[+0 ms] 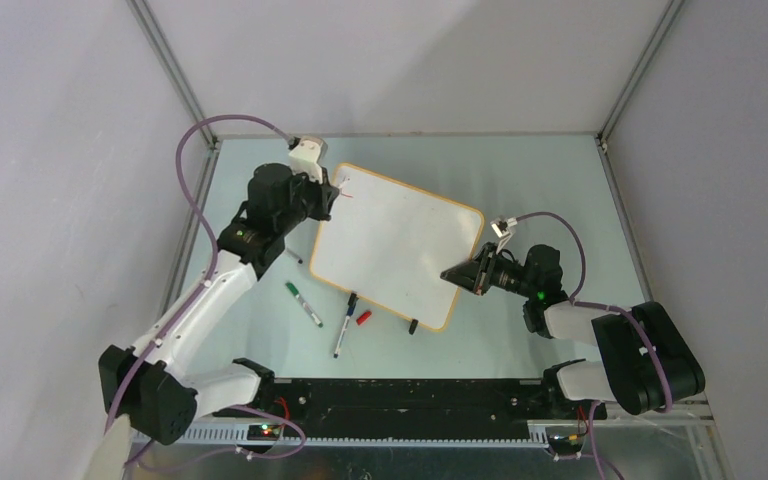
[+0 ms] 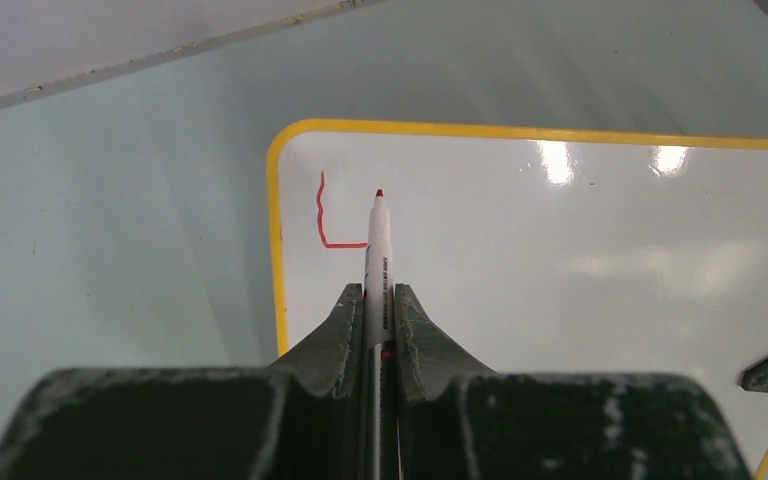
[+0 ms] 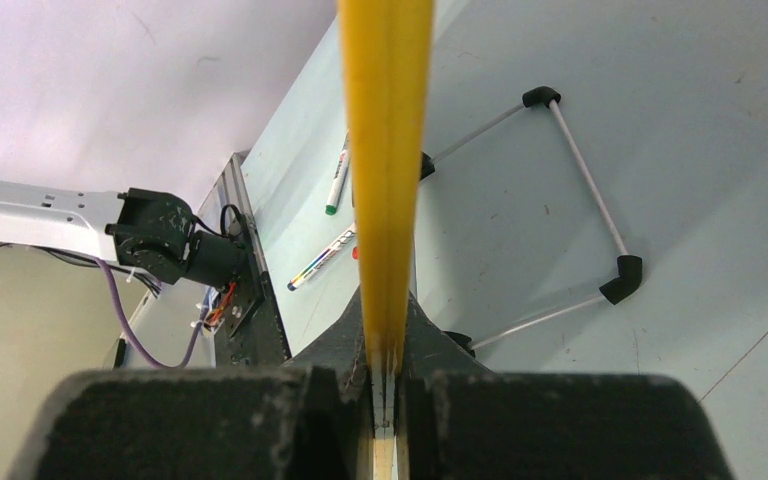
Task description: Write a sentence on the whiteboard
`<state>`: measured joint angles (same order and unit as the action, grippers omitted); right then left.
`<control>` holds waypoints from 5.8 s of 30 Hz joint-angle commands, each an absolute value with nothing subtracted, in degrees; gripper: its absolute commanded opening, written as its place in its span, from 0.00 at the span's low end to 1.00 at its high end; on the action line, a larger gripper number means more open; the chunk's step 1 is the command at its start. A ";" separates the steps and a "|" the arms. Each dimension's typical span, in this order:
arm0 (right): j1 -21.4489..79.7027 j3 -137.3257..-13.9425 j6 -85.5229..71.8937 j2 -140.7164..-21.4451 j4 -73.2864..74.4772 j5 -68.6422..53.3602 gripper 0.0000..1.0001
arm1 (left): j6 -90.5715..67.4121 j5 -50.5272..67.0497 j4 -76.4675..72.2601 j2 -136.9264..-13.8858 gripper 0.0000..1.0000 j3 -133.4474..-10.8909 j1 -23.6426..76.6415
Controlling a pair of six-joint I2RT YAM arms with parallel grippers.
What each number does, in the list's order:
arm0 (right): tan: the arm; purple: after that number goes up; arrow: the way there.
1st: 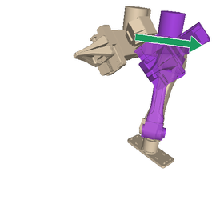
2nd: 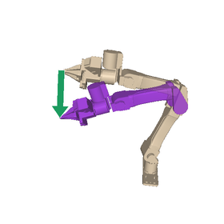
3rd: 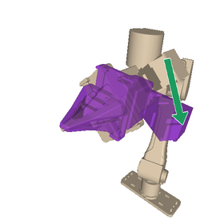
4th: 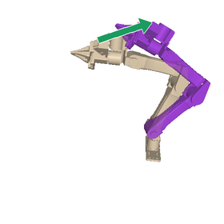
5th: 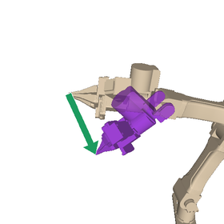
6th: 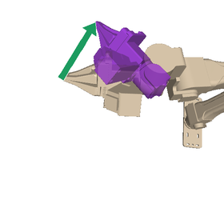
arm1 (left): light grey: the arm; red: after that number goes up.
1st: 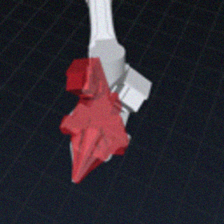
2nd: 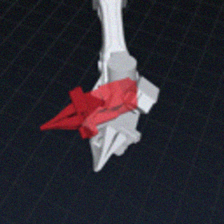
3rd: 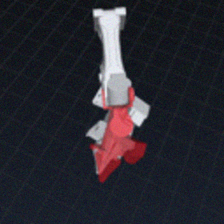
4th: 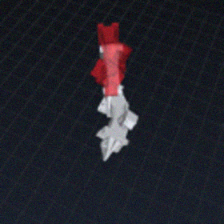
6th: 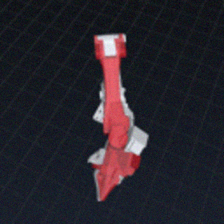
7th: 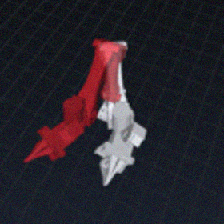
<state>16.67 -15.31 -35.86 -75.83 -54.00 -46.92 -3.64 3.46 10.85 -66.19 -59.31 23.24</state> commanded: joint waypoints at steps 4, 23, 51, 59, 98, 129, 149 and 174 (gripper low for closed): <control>16.61 -15.47 -32.34 -75.08 -57.38 -46.16 0.00 | -4.31 6.46 7.45 -67.54 0.00 -58.80 23.55; 16.68 -15.58 -32.47 -75.31 -57.53 -46.23 0.00 | -4.14 6.84 9.62 -69.89 0.00 -60.14 23.55; 16.56 -15.83 -32.78 -75.61 -57.06 -45.92 0.08 | -4.69 8.02 10.04 -71.23 0.00 -60.69 23.83; 16.63 -15.82 -32.78 -75.67 -57.19 -45.97 0.07 | -5.00 7.20 8.88 -71.60 0.00 -60.32 24.02; 16.77 -15.84 -32.65 -75.79 -57.17 -45.97 0.07 | -6.49 10.07 7.56 -74.66 0.00 -62.40 22.23; 16.60 -15.85 -32.55 -75.31 -56.79 -46.05 0.06 | -8.03 8.21 7.50 -73.69 0.00 -61.60 19.67; 16.51 -15.84 -32.52 -74.96 -56.56 -46.10 0.06 | -5.72 10.13 12.78 -73.31 0.00 -62.55 19.78; 16.52 -15.91 -32.56 -74.98 -56.45 -46.14 0.06 | -6.24 14.60 12.19 -74.88 0.00 -63.51 20.18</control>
